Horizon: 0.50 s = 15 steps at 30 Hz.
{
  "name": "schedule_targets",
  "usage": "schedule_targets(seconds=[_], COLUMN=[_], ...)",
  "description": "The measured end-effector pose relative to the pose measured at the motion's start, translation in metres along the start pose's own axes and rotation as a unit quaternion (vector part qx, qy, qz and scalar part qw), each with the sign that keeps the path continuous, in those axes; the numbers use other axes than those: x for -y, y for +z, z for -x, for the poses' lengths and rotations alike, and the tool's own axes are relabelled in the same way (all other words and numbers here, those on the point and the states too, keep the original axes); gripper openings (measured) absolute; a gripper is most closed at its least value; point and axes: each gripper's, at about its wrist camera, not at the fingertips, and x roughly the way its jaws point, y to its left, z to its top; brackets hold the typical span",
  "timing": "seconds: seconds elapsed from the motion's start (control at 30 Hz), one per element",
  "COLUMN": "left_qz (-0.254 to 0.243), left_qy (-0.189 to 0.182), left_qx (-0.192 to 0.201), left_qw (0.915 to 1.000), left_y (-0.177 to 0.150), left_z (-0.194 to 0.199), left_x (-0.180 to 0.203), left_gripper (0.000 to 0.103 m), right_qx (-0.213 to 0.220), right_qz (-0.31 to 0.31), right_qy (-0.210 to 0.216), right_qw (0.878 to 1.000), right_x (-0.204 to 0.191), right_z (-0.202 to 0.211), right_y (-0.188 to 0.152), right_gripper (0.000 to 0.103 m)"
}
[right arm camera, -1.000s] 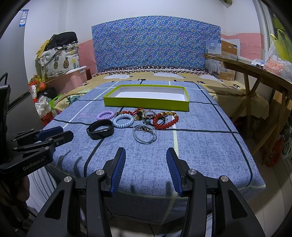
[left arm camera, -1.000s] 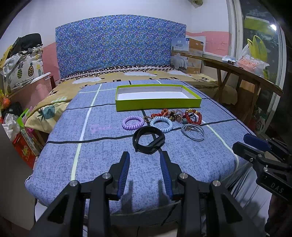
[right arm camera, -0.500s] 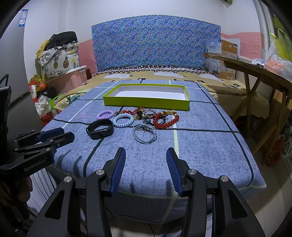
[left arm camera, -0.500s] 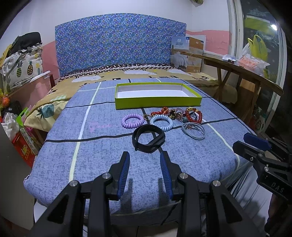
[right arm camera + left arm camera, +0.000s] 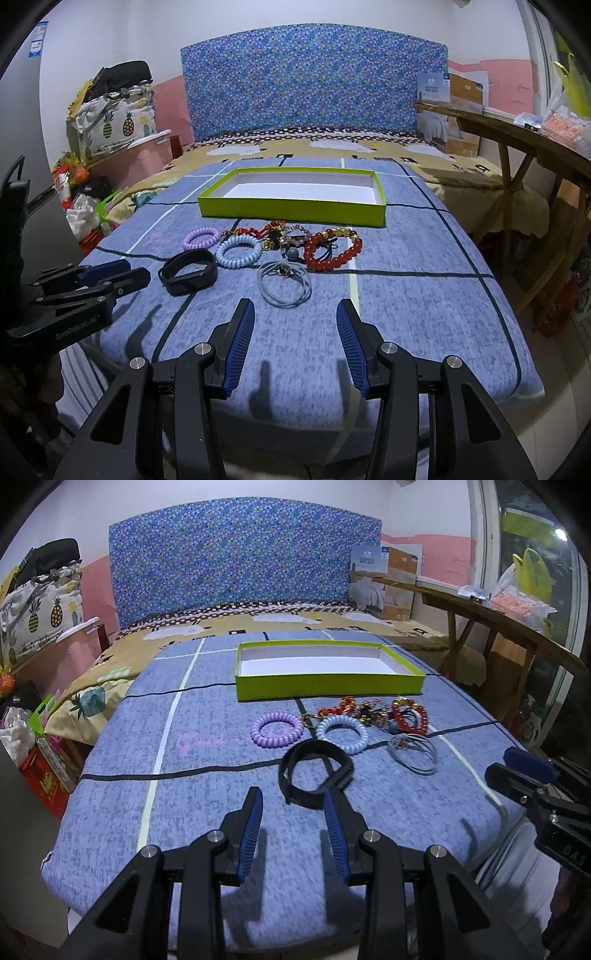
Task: Organize jewelry
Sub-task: 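Grasp the black watch band with the left gripper while the right gripper grasps the grey wire coil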
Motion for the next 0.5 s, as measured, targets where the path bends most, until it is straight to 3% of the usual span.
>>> schedule_targets(seconds=[0.5], left_qz=[0.008], left_qy=[-0.011], left_qx=[-0.043], left_qw=[0.999], left_y=[0.021], left_z=[-0.049], left_x=[-0.011], left_gripper=[0.033], right_qx=[-0.064], right_qz=[0.005], right_qy=[0.02], right_qw=[0.998], right_x=[0.018], right_z=[-0.067], right_y=[0.024], right_gripper=[0.047])
